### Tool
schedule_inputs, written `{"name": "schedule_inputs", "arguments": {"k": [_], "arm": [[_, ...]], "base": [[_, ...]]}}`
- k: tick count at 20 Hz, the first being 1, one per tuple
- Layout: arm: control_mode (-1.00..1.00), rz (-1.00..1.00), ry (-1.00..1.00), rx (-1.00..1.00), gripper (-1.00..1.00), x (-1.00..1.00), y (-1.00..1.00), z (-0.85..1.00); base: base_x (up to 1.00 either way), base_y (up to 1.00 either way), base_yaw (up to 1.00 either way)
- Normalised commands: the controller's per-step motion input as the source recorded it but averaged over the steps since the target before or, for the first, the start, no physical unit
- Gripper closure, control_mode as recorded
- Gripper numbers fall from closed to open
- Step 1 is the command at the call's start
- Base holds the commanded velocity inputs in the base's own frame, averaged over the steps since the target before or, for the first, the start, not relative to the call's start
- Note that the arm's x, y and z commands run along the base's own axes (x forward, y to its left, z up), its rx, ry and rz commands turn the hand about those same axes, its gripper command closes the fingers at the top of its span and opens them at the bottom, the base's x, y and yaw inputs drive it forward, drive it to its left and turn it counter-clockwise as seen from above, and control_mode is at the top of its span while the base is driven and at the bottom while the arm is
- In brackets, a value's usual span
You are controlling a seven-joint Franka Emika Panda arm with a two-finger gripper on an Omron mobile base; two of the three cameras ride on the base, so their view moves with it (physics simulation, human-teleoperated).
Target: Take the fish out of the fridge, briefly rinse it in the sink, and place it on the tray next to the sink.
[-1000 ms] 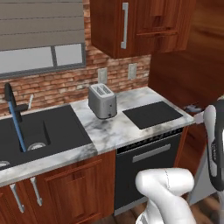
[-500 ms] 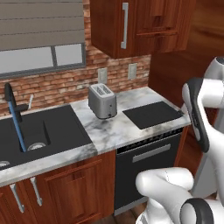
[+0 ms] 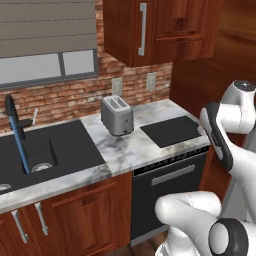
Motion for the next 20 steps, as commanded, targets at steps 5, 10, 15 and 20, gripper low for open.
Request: {"name": "schedule_inputs", "arguments": {"k": [5,10,15,20], "arm": [[-1.0,-0.12,-0.03,0.04,1.0,0.98,0.0,0.0],[-1.0,-0.11,0.04,0.01,1.0,0.88,0.0,0.0],[-1.0,-0.08,0.0,0.0,1.0,0.46,0.0,-0.25],[-1.0,-0.06,-0.02,0.01,1.0,0.23,0.0,-0.36]], "base": [[0.0,0.0,0.0],[0.0,0.0,0.0],[0.0,0.0,0.0],[0.0,0.0,0.0]]}}
